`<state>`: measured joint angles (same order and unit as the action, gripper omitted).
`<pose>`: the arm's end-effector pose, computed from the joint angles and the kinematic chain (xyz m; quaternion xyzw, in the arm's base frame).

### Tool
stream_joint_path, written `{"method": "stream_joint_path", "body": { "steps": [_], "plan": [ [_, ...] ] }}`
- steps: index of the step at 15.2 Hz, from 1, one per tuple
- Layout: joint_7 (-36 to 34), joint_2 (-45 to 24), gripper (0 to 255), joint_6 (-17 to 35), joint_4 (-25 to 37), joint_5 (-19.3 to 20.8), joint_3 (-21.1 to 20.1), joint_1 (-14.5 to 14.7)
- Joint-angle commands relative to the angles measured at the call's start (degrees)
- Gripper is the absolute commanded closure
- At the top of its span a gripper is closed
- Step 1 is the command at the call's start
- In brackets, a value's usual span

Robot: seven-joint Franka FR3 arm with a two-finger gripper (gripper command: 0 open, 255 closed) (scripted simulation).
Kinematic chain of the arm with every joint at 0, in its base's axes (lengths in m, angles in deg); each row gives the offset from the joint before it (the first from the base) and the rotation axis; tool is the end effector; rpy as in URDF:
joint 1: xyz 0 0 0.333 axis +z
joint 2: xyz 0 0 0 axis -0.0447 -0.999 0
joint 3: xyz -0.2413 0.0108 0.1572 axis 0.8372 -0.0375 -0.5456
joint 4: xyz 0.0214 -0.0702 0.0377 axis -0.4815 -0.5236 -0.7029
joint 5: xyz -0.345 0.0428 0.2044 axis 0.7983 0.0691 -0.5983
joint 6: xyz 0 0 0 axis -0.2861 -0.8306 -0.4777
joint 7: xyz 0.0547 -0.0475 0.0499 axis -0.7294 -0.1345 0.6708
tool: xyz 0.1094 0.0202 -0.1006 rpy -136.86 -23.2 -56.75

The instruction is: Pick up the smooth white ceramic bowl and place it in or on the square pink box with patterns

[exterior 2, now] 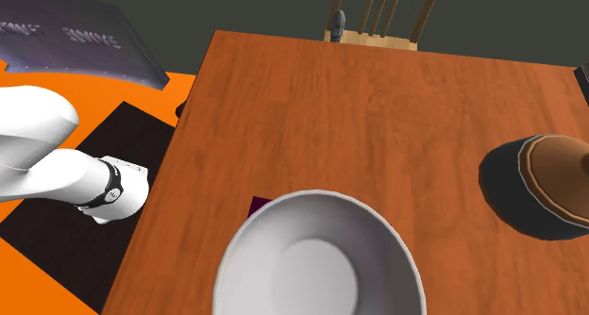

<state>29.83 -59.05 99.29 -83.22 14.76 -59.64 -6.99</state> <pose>0.5777 -0.0449 0.5353 -0.9953 -0.0405 -0.0138 0.0864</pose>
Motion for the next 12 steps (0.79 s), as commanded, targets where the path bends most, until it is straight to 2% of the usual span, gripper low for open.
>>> {"method": "stream_joint_path", "body": {
  "steps": [1, 5, 12],
  "plan": [
    [0.03, -0.12, 0, 0.01, 0.11, 0.00, 0.01, -0.01],
    [-0.34, -2.53, 0, -8.07, 10.54, 0.04, 0.48, -0.57],
    [-0.34, -2.53, 0, -8.07, 10.54, 0.04, 0.47, -0.57]
  ]
}}
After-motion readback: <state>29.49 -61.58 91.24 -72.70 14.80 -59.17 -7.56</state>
